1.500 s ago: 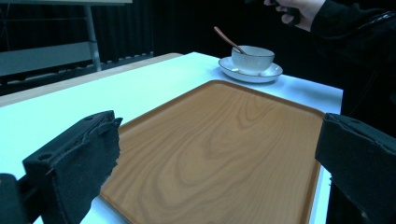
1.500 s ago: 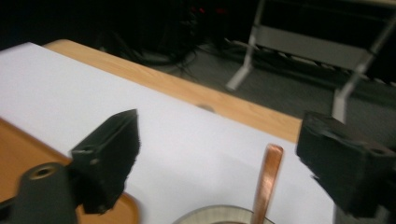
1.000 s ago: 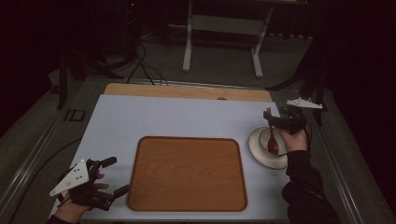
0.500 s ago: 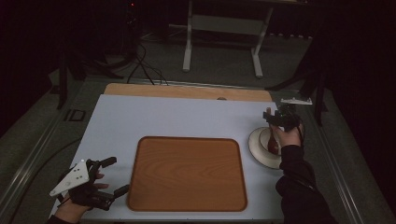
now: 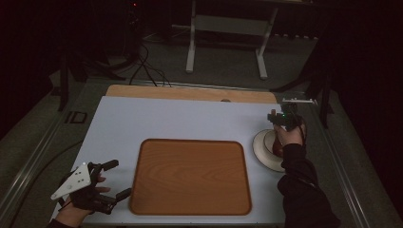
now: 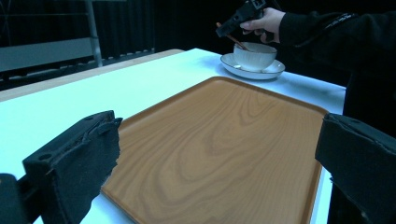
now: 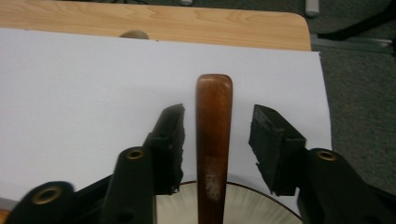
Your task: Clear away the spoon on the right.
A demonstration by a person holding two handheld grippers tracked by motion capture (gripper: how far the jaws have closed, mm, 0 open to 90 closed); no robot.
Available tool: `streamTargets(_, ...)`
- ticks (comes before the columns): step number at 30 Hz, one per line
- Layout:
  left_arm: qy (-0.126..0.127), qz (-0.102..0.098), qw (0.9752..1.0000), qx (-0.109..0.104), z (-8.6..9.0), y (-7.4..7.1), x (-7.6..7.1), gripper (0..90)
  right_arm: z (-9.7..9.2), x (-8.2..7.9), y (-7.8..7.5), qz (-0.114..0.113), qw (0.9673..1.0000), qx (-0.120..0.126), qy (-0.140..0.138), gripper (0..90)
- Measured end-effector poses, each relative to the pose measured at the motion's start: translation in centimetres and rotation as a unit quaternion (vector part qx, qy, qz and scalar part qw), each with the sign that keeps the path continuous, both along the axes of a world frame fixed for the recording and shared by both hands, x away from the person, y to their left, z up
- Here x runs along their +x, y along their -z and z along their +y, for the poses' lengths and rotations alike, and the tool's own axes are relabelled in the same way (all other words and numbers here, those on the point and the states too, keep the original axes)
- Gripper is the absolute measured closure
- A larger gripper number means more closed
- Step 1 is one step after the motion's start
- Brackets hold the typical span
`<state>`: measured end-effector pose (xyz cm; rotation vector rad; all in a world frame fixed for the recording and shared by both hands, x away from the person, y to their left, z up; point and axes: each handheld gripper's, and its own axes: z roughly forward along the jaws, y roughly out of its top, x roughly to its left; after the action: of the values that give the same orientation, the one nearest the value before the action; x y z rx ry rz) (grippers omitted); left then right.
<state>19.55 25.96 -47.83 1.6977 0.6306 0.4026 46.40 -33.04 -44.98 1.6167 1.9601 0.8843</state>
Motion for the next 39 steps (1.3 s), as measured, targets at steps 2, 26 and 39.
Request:
streamTargets(2,0.000,0.001,1.0000,0.000,0.0,0.0,0.0,0.0,0.0,0.1,0.1,0.006,1.0000,0.004,-0.002,60.8)
streamTargets(26,0.000,0.003,1.0000,0.001,-0.1,0.0,0.1,0.0,-1.4,-0.7,-2.8,0.013,0.9990,0.042,-0.005,76.6)
streamTargets(39,0.000,0.003,1.0000,0.002,-0.1,0.0,0.1,0.0,-1.6,-2.1,-5.7,-0.010,0.9978,0.065,-0.007,76.6)
